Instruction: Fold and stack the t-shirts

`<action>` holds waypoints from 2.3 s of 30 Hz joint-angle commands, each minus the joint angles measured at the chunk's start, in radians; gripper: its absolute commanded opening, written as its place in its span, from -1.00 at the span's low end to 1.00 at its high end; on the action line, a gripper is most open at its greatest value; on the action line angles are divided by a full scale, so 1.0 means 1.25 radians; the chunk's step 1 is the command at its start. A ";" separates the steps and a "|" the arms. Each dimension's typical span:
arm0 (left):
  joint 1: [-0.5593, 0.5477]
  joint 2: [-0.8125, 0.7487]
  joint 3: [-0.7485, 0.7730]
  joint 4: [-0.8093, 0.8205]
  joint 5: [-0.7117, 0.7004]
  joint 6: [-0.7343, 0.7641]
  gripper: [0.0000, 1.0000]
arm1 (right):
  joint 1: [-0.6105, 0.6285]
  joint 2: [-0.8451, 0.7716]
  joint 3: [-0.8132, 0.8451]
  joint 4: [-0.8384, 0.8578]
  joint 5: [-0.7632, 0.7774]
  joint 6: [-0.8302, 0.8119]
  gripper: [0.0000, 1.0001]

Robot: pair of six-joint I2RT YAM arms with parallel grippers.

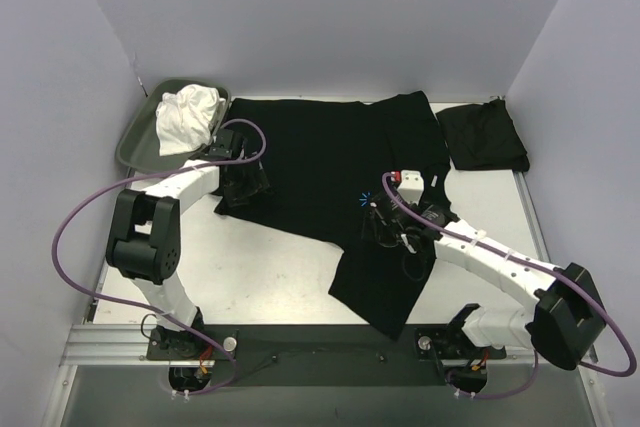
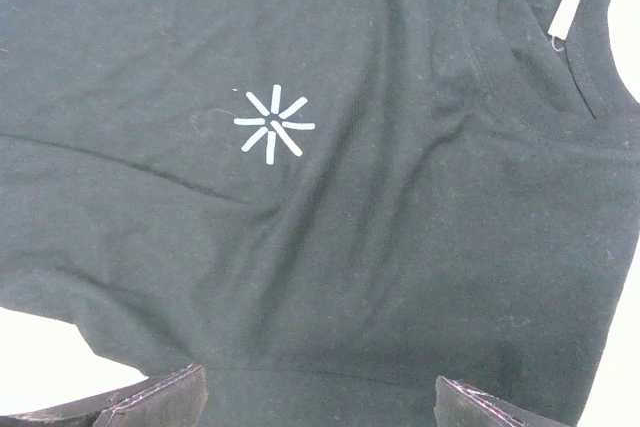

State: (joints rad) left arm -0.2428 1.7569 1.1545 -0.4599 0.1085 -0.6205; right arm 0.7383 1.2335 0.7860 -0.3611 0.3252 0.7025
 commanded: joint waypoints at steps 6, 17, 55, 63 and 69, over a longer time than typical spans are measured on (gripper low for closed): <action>-0.009 0.019 -0.045 -0.027 -0.114 -0.028 0.57 | -0.003 -0.069 -0.050 0.014 -0.027 -0.009 1.00; -0.051 -0.032 -0.174 0.002 -0.153 -0.077 0.55 | -0.002 -0.174 -0.107 -0.003 -0.047 -0.009 1.00; -0.153 -0.634 -0.131 -0.208 -0.207 -0.123 0.55 | -0.226 -0.060 -0.140 0.182 -0.255 -0.013 1.00; -0.138 -0.672 -0.165 -0.183 -0.192 -0.101 0.55 | -0.238 0.022 -0.211 0.239 -0.282 0.037 1.00; -0.097 -0.674 -0.182 -0.152 -0.127 -0.084 0.56 | -0.238 0.022 -0.210 0.115 -0.161 0.055 1.00</action>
State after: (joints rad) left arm -0.3954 0.9245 0.9329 -0.6941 -0.1143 -0.7616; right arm 0.4473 1.2549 0.5354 -0.0822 0.0097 0.7406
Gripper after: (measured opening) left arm 0.775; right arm 0.999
